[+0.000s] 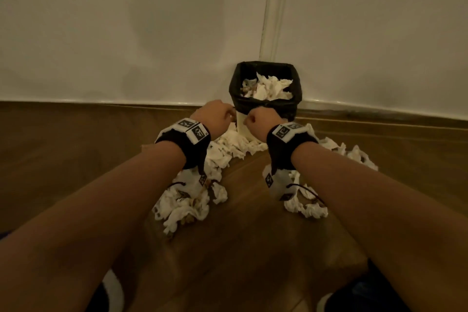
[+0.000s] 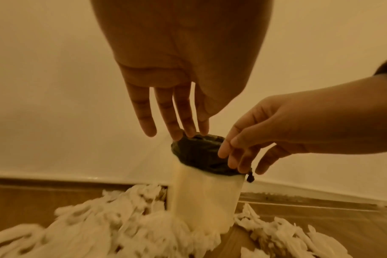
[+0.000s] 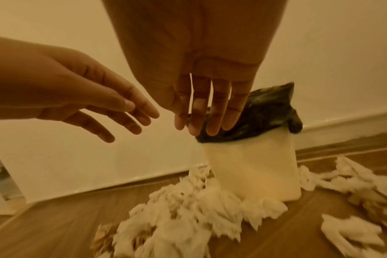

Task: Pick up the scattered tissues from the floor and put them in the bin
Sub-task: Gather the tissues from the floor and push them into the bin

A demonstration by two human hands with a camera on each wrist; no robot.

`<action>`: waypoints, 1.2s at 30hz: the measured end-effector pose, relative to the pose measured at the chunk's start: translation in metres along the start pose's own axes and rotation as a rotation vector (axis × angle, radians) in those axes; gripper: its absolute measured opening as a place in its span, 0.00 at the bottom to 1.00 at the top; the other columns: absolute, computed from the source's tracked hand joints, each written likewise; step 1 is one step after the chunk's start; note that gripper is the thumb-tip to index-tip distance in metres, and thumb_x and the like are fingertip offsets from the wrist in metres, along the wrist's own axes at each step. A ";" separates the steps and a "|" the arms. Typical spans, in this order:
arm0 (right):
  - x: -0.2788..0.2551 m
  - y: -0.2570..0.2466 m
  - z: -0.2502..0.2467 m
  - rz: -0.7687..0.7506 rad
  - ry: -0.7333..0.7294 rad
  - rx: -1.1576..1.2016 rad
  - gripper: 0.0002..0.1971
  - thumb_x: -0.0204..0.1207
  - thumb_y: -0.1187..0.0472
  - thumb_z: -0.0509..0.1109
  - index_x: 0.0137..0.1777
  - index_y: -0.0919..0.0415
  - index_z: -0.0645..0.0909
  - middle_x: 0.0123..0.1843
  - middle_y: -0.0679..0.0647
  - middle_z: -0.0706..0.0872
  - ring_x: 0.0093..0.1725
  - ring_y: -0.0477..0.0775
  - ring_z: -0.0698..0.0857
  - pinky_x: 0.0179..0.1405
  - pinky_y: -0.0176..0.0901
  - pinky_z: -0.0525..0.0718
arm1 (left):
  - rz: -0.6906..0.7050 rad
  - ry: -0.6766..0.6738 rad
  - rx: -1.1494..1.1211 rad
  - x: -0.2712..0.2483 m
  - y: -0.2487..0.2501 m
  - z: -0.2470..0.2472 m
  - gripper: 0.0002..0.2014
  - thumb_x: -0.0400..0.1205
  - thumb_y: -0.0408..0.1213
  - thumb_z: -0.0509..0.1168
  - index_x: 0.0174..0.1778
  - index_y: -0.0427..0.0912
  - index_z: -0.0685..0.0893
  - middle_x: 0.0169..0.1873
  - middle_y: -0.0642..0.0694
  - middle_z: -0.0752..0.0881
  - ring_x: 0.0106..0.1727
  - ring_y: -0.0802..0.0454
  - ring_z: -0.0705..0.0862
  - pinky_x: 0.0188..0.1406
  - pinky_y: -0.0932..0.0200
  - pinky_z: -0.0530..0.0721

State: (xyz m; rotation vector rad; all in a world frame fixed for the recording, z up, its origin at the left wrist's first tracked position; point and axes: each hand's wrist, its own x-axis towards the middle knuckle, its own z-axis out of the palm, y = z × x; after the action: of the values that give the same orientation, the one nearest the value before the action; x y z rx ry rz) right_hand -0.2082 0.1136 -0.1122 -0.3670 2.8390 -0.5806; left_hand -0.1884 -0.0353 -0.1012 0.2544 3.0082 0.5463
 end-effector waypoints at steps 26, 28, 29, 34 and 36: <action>-0.023 0.019 0.173 0.144 -0.414 -0.014 0.16 0.82 0.61 0.58 0.54 0.70 0.84 0.54 0.65 0.87 0.53 0.64 0.85 0.53 0.53 0.84 | -0.251 -0.377 0.143 -0.108 -0.102 0.191 0.13 0.78 0.42 0.66 0.58 0.47 0.79 0.66 0.42 0.68 0.62 0.41 0.73 0.55 0.52 0.77; -0.023 0.019 0.176 0.150 -0.409 -0.011 0.15 0.82 0.61 0.59 0.54 0.70 0.84 0.53 0.65 0.87 0.53 0.64 0.85 0.52 0.52 0.83 | -0.266 -0.323 0.103 -0.109 -0.103 0.193 0.11 0.77 0.42 0.65 0.55 0.45 0.81 0.66 0.41 0.70 0.60 0.44 0.77 0.48 0.56 0.76; -0.024 0.019 0.178 0.152 -0.409 -0.010 0.15 0.82 0.61 0.59 0.53 0.70 0.84 0.53 0.65 0.87 0.53 0.64 0.85 0.52 0.51 0.83 | -0.274 -0.322 0.088 -0.108 -0.104 0.194 0.12 0.77 0.44 0.65 0.54 0.46 0.81 0.66 0.41 0.70 0.59 0.44 0.78 0.46 0.57 0.75; -0.023 0.014 0.184 0.137 -0.415 -0.015 0.15 0.83 0.59 0.59 0.54 0.69 0.84 0.54 0.64 0.86 0.53 0.63 0.85 0.53 0.51 0.83 | -0.241 -0.356 0.089 -0.106 -0.106 0.196 0.10 0.83 0.40 0.60 0.55 0.41 0.80 0.61 0.40 0.75 0.55 0.42 0.80 0.50 0.52 0.79; -0.022 0.012 0.187 0.131 -0.401 -0.019 0.16 0.83 0.60 0.58 0.54 0.70 0.83 0.53 0.64 0.86 0.53 0.63 0.85 0.53 0.51 0.83 | -0.217 -0.355 0.080 -0.105 -0.105 0.197 0.08 0.83 0.35 0.57 0.55 0.39 0.78 0.59 0.40 0.76 0.54 0.42 0.80 0.50 0.52 0.79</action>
State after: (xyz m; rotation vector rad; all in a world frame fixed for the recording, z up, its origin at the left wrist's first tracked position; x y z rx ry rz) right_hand -0.1406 0.0647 -0.2816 -0.2629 2.4615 -0.4013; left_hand -0.0806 -0.0831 -0.3179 0.0233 2.6693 0.3219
